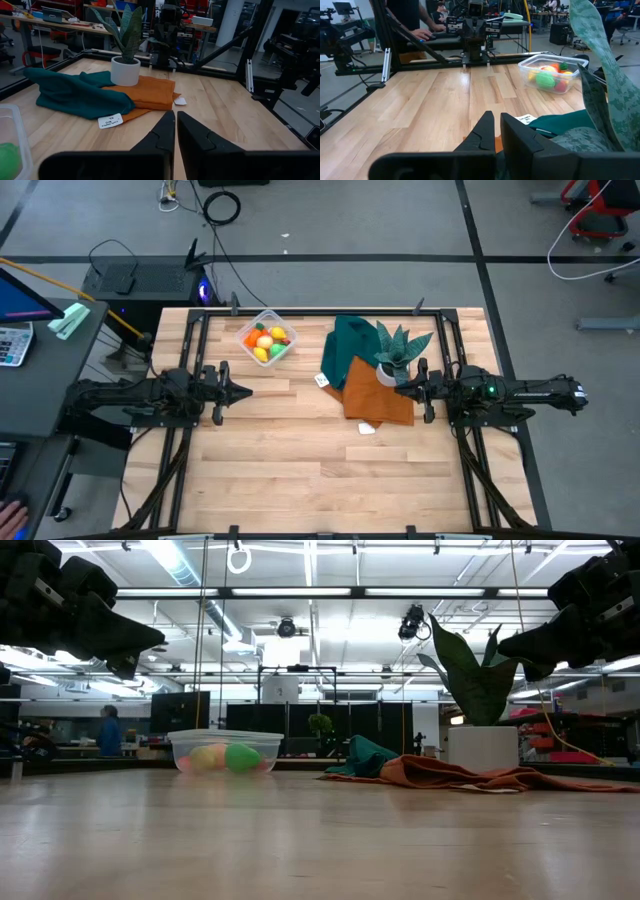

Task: Pick and placing Produce into tupperware
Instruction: Return to Home Position

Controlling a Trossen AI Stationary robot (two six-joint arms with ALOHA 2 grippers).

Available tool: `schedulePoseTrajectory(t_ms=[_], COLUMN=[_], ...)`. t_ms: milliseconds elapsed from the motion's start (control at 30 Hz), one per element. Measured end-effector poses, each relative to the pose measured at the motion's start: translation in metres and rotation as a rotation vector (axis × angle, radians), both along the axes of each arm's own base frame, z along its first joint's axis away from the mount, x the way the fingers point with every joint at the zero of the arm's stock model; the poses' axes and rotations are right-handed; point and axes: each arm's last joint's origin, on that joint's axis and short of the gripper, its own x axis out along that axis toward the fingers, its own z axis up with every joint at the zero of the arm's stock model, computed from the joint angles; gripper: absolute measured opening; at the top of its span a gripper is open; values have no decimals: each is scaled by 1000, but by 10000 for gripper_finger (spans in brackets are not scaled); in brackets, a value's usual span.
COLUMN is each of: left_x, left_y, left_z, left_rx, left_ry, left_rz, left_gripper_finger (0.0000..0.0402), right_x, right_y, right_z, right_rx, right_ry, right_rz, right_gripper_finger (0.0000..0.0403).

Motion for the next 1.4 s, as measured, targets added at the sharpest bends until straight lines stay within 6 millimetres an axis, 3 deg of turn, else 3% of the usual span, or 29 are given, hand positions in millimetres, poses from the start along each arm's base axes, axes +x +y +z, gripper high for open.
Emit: schedulePoseTrajectory(t_ms=[1400], left_x=[0], left_y=[0], left_z=[0], left_rx=[0], left_ry=[0], left_rz=[0], left_gripper_finger=[30], right_x=[0], right_y=[0], right_z=[0], right_rx=[0], right_ry=[0], right_rz=[0], right_gripper_finger=[0])
